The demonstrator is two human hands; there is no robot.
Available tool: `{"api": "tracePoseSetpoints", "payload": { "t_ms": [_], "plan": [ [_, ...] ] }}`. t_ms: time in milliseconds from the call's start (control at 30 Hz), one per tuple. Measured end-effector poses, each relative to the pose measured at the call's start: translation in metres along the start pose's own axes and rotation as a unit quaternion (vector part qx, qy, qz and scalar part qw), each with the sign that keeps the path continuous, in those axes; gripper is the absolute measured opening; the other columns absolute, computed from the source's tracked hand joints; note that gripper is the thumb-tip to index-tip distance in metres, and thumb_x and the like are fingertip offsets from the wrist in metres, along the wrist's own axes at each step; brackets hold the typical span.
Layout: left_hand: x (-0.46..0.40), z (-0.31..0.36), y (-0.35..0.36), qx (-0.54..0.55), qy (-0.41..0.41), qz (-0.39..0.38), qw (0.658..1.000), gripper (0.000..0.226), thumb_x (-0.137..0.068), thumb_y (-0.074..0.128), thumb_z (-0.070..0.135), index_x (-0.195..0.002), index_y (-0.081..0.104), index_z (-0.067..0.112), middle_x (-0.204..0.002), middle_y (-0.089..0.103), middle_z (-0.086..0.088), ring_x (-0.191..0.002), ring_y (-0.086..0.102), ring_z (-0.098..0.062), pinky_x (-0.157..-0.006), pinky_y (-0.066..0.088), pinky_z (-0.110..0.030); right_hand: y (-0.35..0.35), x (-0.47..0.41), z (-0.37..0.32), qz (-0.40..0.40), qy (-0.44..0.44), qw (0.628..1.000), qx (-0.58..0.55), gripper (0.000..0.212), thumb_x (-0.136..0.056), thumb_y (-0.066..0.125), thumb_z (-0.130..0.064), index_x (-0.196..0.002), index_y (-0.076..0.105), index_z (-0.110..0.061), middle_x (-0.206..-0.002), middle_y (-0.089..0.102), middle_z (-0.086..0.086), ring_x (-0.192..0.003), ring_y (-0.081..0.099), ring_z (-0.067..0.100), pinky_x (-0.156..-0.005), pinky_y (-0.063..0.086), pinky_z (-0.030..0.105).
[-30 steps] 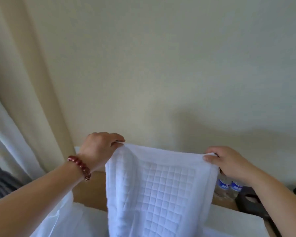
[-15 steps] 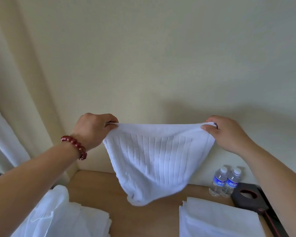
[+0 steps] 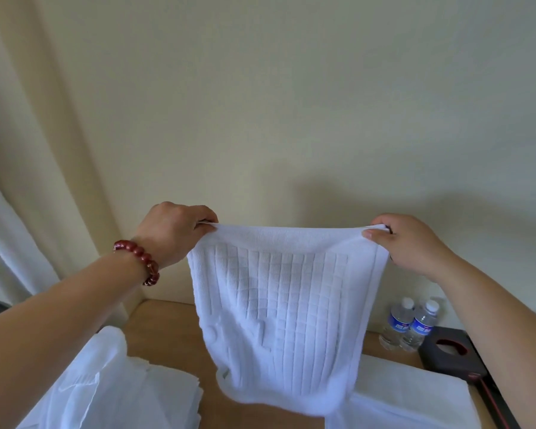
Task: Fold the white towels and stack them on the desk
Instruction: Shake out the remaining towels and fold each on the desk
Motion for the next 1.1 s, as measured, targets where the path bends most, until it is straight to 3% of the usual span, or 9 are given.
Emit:
{"api": "tracePoseSetpoints", "payload": {
  "t_ms": [133,267,400,600,700,767,900,1000,1100],
  "plan": [
    [-0.006,0.0,0.001,-0.012,0.001,0.008,1.0,0.022,-0.099,0.057,0.034,-0.116,0.071,0.029,-0.101,0.075,0.006,-0.085,0.059,-0.013,-0.076,0.041,-0.023,0.006,-0.007,0.001,-0.002,0.007,1.0,0.001,0.018,-0.097,0.062,-0.03,-0.087,0.066,-0.017,-0.071,0.06,0.009,-0.058,0.053,0.024,-0.061,0.042,0.031],
    [-0.014,-0.002,0.004,-0.016,0.001,0.002,1.0,0.022,-0.099,0.057,0.035,-0.115,0.071,0.029,-0.098,0.075,0.006,-0.084,0.063,-0.014,-0.076,0.043,-0.023,0.009,-0.015,0.004,-0.004,0.026,1.0,-0.015,0.014,-0.098,0.06,-0.03,-0.088,0.065,-0.022,-0.084,0.065,0.008,-0.06,0.069,0.022,-0.07,0.055,0.039],
    [-0.023,-0.006,0.005,-0.007,-0.003,0.01,1.0,0.019,-0.099,0.058,0.033,-0.112,0.072,0.028,-0.093,0.074,0.005,-0.079,0.061,-0.014,-0.075,0.047,-0.026,0.006,-0.022,0.0,0.013,0.036,0.999,-0.02,0.014,-0.1,0.057,-0.027,-0.09,0.064,-0.02,-0.082,0.057,0.003,-0.054,0.071,0.019,-0.063,0.047,0.033],
    [-0.021,-0.004,0.01,-0.016,0.027,0.026,0.999,0.024,-0.1,0.057,0.032,-0.119,0.07,0.026,-0.103,0.075,0.004,-0.086,0.06,-0.015,-0.076,0.041,-0.024,0.0,-0.017,0.002,0.07,0.048,0.994,-0.075,0.01,-0.1,0.058,-0.025,-0.1,0.066,-0.019,-0.082,0.058,0.0,-0.053,0.07,0.021,-0.072,0.059,0.046],
    [-0.013,-0.004,0.017,-0.027,0.05,0.012,0.998,0.031,-0.101,0.054,0.032,-0.13,0.064,0.027,-0.112,0.073,0.003,-0.106,0.065,-0.018,-0.087,0.043,-0.025,0.003,-0.001,0.001,0.081,0.028,0.995,-0.051,0.01,-0.1,0.058,-0.023,-0.099,0.066,-0.018,-0.082,0.065,0.003,-0.052,0.068,0.019,-0.06,0.051,0.032],
    [0.0,-0.004,0.032,-0.043,0.073,-0.005,0.996,0.031,-0.102,0.052,0.031,-0.131,0.063,0.027,-0.111,0.072,0.0,-0.106,0.064,-0.021,-0.089,0.044,-0.027,0.012,0.015,0.005,0.077,0.027,0.996,-0.036,0.01,-0.1,0.056,-0.023,-0.096,0.064,-0.02,-0.079,0.066,0.002,-0.049,0.065,0.015,-0.054,0.041,0.028],
    [0.053,-0.015,0.09,-0.082,0.146,-0.062,0.984,0.015,-0.091,0.065,0.015,-0.103,0.07,0.022,-0.09,0.07,0.004,-0.088,0.065,-0.02,-0.074,0.054,-0.034,0.066,0.057,0.044,-0.016,0.07,0.994,-0.081,0.008,-0.1,0.058,-0.021,-0.097,0.065,-0.022,-0.085,0.066,0.002,-0.054,0.069,0.015,-0.055,0.045,0.029],
    [0.108,-0.022,0.152,-0.08,0.194,-0.138,0.968,0.043,-0.052,0.085,0.0,-0.083,0.071,0.025,-0.074,0.066,0.012,-0.066,0.064,-0.011,-0.053,0.049,-0.02,0.127,0.1,0.088,-0.107,0.122,0.982,-0.093,0.008,-0.1,0.059,-0.019,-0.098,0.066,-0.024,-0.091,0.067,0.002,-0.066,0.072,0.015,-0.06,0.053,0.027],
    [0.17,-0.037,0.225,-0.099,0.194,-0.234,0.948,0.05,-0.042,0.086,0.007,-0.076,0.064,0.034,-0.069,0.06,0.019,-0.06,0.058,-0.003,-0.047,0.046,-0.016,0.188,0.146,0.13,-0.171,0.169,0.967,-0.08,0.012,-0.098,0.059,-0.015,-0.092,0.068,-0.021,-0.091,0.066,0.004,-0.076,0.07,0.017,-0.068,0.058,0.027]
  ]
}}
Point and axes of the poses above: each hand's wrist, its own x-axis away from the middle knuckle, its own y-axis out of the palm, z = x × y, the point moved 8 cm from there along -x, towards the middle knuckle
